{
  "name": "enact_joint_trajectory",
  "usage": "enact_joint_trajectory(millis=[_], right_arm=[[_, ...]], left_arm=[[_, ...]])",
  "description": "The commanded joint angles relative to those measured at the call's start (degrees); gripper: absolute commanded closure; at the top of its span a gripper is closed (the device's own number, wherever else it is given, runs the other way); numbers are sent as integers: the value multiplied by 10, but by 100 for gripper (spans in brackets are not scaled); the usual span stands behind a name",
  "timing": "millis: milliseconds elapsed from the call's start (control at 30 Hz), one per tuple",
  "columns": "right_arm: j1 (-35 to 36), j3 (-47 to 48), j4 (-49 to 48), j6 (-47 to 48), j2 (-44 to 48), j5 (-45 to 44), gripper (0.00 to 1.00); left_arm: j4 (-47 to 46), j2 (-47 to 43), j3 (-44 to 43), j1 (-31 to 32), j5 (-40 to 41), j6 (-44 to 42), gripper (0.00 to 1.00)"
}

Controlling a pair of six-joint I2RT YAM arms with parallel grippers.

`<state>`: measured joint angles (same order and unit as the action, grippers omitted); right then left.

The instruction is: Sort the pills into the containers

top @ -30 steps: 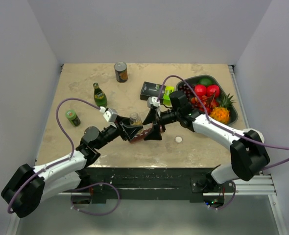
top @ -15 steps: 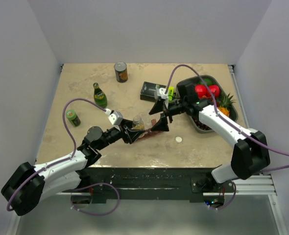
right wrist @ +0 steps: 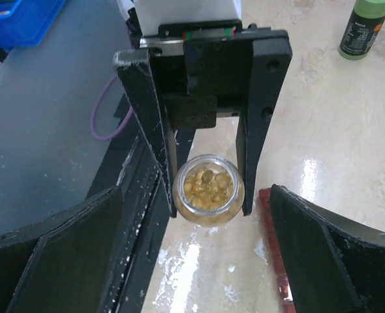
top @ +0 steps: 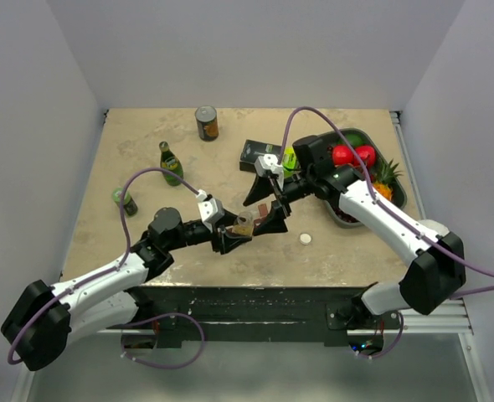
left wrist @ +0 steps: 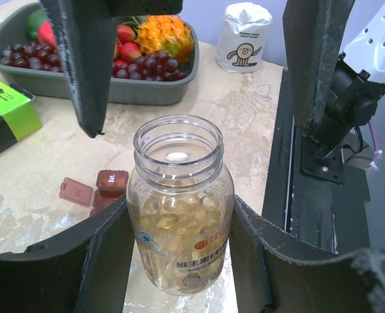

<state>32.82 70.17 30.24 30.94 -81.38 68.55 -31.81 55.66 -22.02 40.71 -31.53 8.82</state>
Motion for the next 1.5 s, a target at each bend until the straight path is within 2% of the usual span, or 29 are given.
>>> enact_joint_trajectory(millis=[0, 67, 267, 400, 433, 500, 600, 633, 667, 767, 833, 967, 1000, 1100, 1300, 1467], right_arm=[[16, 5, -68, -84, -8, -5, 5], [21, 2, -81, -100, -13, -4, 11], [33, 1, -92, -112, -29, -13, 20], [36, -3, -98, -118, -37, -25, 30], [35, -3, -98, -118, -37, -26, 36], [35, -5, -99, -118, -36, -28, 40], [36, -6, -99, -117, -35, -34, 53], [35, -7, -99, -116, -34, -38, 59], [35, -7, -98, -116, -35, -42, 71], [35, -6, -94, -113, -30, -41, 89], [35, -1, -91, -113, -28, -37, 92], [34, 4, -105, -134, -27, -21, 96], [34, 5, -107, -146, -27, -15, 97], [34, 6, -118, -162, -23, -11, 98], [16, -3, -156, -202, -17, 5, 99], [12, -9, -175, -218, -11, 11, 99]], left_arm=[[-39, 5, -21, 3, -27, -6, 100], [-44, 9, -21, 3, -27, -5, 100], [-56, 12, -19, 3, -22, 3, 100], [-57, 9, -17, 3, -13, 3, 100], [-58, 9, -17, 3, -13, 4, 100], [-59, 6, -15, 3, -7, 5, 100], [-61, 5, -13, 3, -4, 7, 100], [-61, 4, -12, 3, 0, 7, 100], [-61, 4, -12, 3, 1, 8, 100], [-62, 6, -9, 3, 9, 15, 100], [-65, 9, -8, 3, 13, 25, 99], [-102, 19, 5, 3, 8, 57, 79], [-112, 24, 8, 3, 7, 72, 68], [-153, 30, 24, 3, 8, 102, 52], [-193, 24, 44, 3, 11, 117, 38], [-194, 26, 46, 3, 11, 119, 32]])
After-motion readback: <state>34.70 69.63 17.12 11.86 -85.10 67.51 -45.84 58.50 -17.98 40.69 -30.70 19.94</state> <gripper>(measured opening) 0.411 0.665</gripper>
